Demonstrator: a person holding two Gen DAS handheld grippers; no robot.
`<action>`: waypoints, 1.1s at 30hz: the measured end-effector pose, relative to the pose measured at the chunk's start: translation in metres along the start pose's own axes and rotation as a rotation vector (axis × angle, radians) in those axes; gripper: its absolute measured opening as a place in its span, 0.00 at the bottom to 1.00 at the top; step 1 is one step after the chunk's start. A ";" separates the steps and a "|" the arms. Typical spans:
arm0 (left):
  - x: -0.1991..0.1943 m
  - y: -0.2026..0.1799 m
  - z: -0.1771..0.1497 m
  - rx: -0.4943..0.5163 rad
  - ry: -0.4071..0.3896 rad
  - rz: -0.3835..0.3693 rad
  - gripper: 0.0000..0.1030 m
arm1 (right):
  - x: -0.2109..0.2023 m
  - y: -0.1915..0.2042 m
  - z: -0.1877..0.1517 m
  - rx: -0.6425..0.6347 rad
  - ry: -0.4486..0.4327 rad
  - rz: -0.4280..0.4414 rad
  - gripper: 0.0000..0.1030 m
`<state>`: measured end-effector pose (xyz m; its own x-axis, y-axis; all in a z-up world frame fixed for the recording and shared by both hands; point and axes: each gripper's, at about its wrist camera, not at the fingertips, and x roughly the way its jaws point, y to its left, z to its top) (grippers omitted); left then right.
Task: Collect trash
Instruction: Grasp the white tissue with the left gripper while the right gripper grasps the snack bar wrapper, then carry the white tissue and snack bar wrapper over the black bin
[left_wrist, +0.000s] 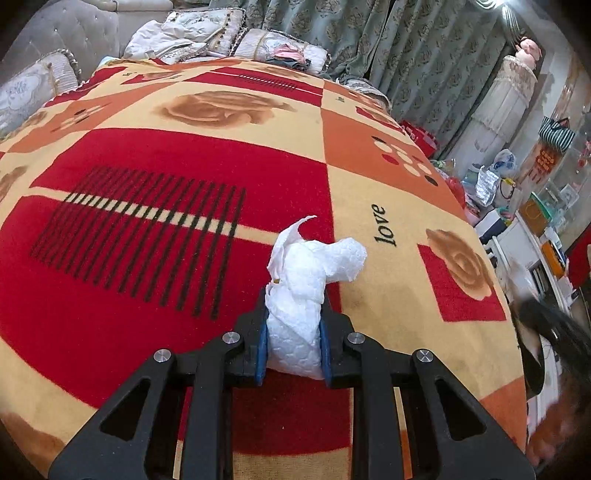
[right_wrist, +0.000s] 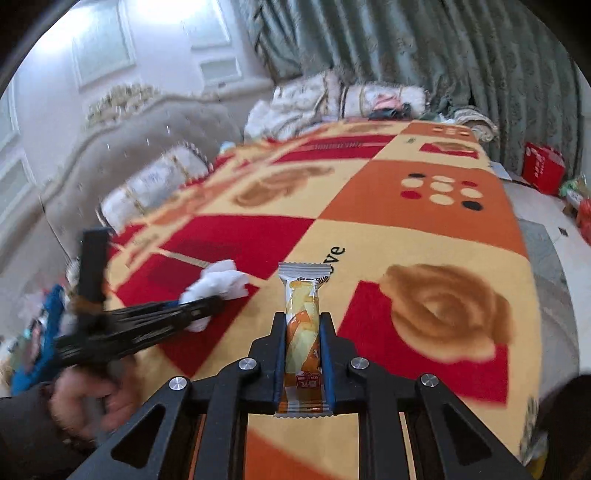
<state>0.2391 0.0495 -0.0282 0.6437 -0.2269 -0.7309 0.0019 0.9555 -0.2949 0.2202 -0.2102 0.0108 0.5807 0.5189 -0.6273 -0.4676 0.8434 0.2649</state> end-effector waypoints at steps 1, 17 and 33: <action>-0.001 -0.001 0.000 0.005 -0.002 -0.003 0.19 | -0.007 -0.001 -0.007 0.016 -0.008 -0.001 0.15; -0.065 -0.122 -0.063 0.230 -0.007 0.025 0.19 | -0.061 -0.046 -0.051 0.081 -0.019 -0.100 0.15; -0.064 -0.149 -0.075 0.307 -0.029 0.106 0.19 | -0.080 -0.054 -0.056 0.070 -0.051 -0.134 0.15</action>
<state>0.1403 -0.0930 0.0162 0.6744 -0.1215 -0.7283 0.1613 0.9868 -0.0152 0.1621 -0.3047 0.0056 0.6689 0.4060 -0.6226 -0.3369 0.9123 0.2330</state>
